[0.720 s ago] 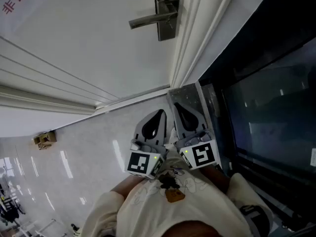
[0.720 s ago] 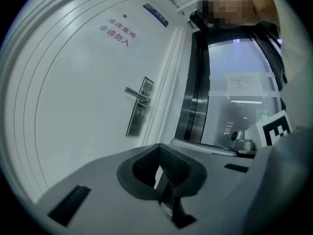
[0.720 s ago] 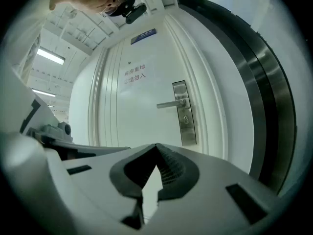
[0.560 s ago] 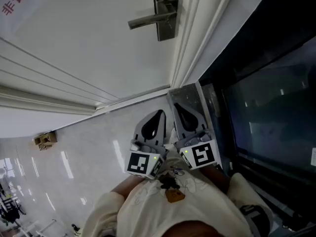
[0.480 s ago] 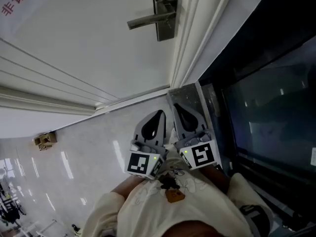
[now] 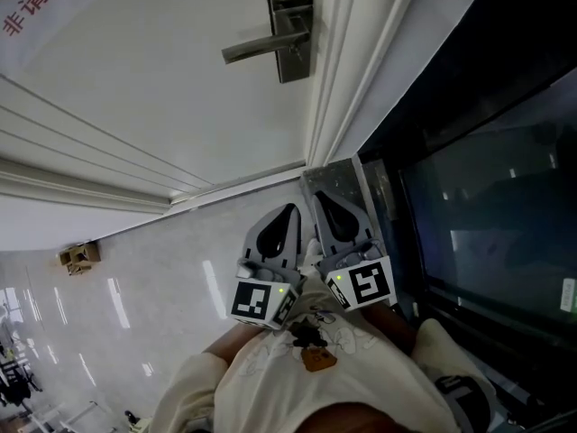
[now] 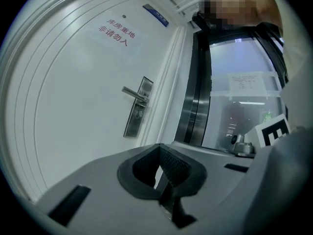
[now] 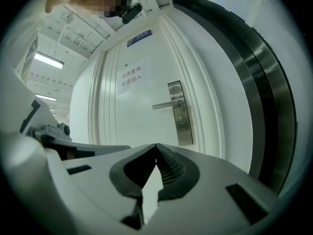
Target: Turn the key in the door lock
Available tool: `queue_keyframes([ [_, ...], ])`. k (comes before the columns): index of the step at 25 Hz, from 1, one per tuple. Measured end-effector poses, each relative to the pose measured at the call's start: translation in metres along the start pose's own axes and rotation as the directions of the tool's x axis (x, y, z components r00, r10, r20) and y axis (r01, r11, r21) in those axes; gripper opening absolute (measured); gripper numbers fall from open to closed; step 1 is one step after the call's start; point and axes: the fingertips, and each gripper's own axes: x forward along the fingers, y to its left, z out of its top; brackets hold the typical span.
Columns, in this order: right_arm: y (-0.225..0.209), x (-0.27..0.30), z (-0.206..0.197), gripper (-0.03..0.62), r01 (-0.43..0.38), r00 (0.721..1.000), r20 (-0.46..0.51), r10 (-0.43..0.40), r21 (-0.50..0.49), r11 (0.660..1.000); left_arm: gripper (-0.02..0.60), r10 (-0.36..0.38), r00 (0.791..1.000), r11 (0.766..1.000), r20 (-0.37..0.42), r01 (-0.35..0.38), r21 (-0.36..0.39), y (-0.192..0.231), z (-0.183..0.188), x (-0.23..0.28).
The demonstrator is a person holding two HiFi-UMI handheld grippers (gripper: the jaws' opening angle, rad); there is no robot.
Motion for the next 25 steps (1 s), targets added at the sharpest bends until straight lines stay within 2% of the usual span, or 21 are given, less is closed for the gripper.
queue_keyframes([
  [4, -0.012, 0.002, 0.004, 0.008, 0.0, 1.0, 0.025, 0.002, -0.062, 0.998, 0.003, 0.014, 1.0, 1.0, 0.011, -0.013, -0.016, -0.006, -0.003, 0.01],
  [7, -0.017, 0.01, 0.001, 0.008, -0.016, 1.0, 0.016, 0.017, -0.058, 0.998, 0.003, 0.031, 0.999, 0.999, 0.009, -0.031, -0.028, -0.003, -0.007, 0.015],
  [13, -0.025, 0.044, 0.004, 0.009, -0.01, 1.0, 0.011, 0.011, -0.068, 0.998, 0.003, 0.053, 0.999, 0.998, 0.004, -0.053, -0.041, 0.029, 0.001, 0.033],
  [19, -0.034, 0.092, 0.016, 0.059, 0.053, 0.999, 0.02, -0.051, -0.111, 0.992, 0.003, -0.009, 1.0, 1.0, 0.019, 0.009, -0.017, 0.066, 0.026, 0.061],
  [25, -0.047, 0.128, 0.038, 0.077, 0.143, 0.989, 0.055, -0.135, -0.205, 0.968, 0.003, -0.062, 0.998, 0.998, 0.021, 0.062, -0.003, 0.088, 0.039, 0.083],
])
